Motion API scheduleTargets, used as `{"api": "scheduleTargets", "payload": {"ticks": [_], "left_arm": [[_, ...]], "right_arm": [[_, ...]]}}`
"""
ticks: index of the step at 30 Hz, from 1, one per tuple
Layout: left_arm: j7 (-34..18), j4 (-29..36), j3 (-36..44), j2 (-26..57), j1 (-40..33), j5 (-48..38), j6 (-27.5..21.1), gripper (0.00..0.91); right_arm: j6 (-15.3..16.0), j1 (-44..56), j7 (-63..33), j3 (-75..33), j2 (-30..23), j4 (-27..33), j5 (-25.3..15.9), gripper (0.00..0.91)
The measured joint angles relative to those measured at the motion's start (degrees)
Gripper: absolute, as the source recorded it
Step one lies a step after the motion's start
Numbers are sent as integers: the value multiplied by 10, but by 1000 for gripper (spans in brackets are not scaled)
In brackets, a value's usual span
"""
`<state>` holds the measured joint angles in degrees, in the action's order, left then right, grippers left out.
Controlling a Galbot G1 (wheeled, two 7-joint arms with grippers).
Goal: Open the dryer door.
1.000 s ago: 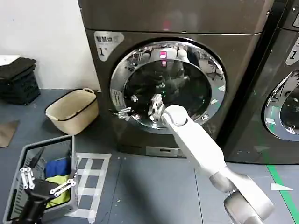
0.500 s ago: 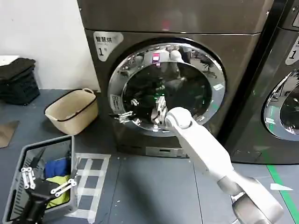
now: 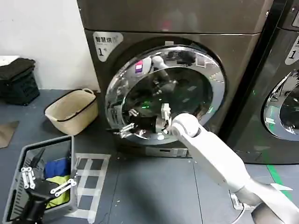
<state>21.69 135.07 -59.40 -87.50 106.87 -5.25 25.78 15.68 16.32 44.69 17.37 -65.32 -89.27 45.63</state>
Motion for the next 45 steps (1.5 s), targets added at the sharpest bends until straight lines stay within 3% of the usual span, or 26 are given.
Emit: {"api": "scheduleTargets", "payload": {"ticks": [28,38,45], "left_arm": [[1,0,5,2,-3,1,-1,907],[3,-5,14,18,-12,-10,-8,907],[19,-13,35,56,-41,-11,-48,907]], "right_arm": [[-8,116,92,-75,141,-192,4,907],[-43,197,136,-137,201,-249,-1,907],[-56,264,147,-192,233,-271,0,907]]}}
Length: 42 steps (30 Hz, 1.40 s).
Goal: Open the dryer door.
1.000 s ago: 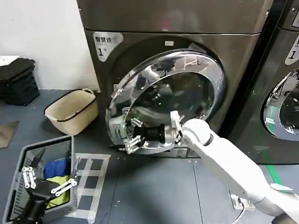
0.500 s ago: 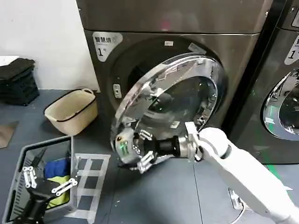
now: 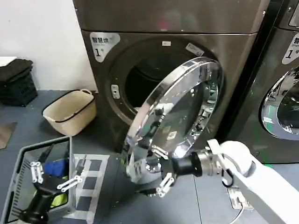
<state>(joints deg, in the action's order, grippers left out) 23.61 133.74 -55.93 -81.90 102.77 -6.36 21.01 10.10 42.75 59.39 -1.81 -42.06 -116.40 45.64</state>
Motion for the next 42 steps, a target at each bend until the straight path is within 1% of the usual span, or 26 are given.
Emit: {"api": "scheduleTargets", "payload": {"ticks": [5,8,16,20,24,35,42], "left_arm": [[2,-15,31,46,-48,11,-36,907],[6,-28,56,78,-83,12,-49,907],[18,-68,134,174,-162,16,-49,907],[23,-88,175,220,-200,12,-48,907],[29,-102,212,256,-235,4,-45,907],[46,-131,301,318,-322,-8,-30,907],[50,-151,364,328,-381,-23,-30,907]], "right_arm": [[-6,50,4,-53,22,-12,0,907],[-9,83,5,-86,33,-17,1,907],[-18,170,5,-189,58,-19,2,907],[-33,219,8,-244,62,-19,1,907],[-53,265,11,-295,58,-16,1,907],[-73,406,18,-458,25,-10,4,907],[-114,494,30,-561,3,2,12,907]]}}
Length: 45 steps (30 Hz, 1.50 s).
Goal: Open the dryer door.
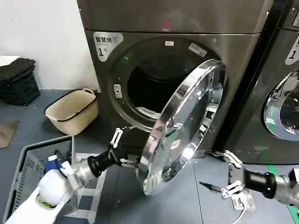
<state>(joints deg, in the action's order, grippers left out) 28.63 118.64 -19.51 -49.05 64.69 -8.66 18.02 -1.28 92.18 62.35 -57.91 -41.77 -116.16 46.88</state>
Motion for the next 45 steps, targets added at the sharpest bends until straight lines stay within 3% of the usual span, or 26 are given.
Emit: {"api": "scheduleTargets", "payload": {"ticks": [11,18,28,39,45], "left_arm": [[4,-37,84,1,-88,-24,6,907],[4,-64,140,-19,-143,-28,10,907],[3,-98,216,-49,-213,-26,17,907],[0,-129,266,-84,-256,6,11,907],[-3,-148,290,-106,-276,14,7,907]], "right_arm": [[-52,106,28,-141,-42,39,16,907],[-87,172,-45,-226,-89,59,13,907],[-138,246,-162,-329,-165,96,-63,907],[-138,265,-273,-418,-242,161,-115,907],[-116,261,-339,-465,-277,205,-158,907]]}}
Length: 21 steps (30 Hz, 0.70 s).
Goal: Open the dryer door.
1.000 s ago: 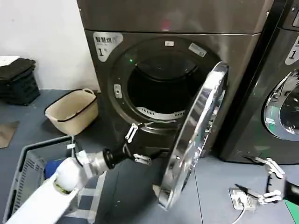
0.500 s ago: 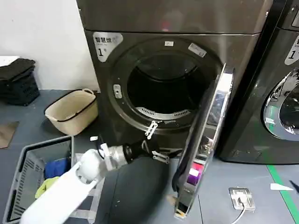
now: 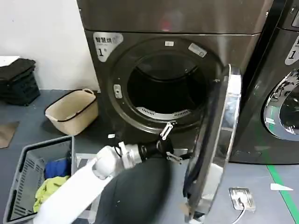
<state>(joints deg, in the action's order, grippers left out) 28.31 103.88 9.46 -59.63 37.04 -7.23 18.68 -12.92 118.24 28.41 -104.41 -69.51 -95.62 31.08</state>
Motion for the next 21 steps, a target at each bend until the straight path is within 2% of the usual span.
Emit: {"api": "scheduleTargets", "payload": {"ticks": [7,12,16,21], "left_arm": [[-3,-18,22,-23,-20,6,-2,907],[-9,-32,32,-40,-27,16,-2,907],[-14,-42,42,-55,-38,23,-2,907],[-22,-55,56,-74,-52,26,-4,907]], "right_arm": [[48,-10,-111,-57,-45,39,-113,907],[77,-15,-182,-84,-75,48,-178,907],[94,-9,-223,-96,-98,58,-210,907],[113,-4,-264,-110,-116,67,-217,907]]}}
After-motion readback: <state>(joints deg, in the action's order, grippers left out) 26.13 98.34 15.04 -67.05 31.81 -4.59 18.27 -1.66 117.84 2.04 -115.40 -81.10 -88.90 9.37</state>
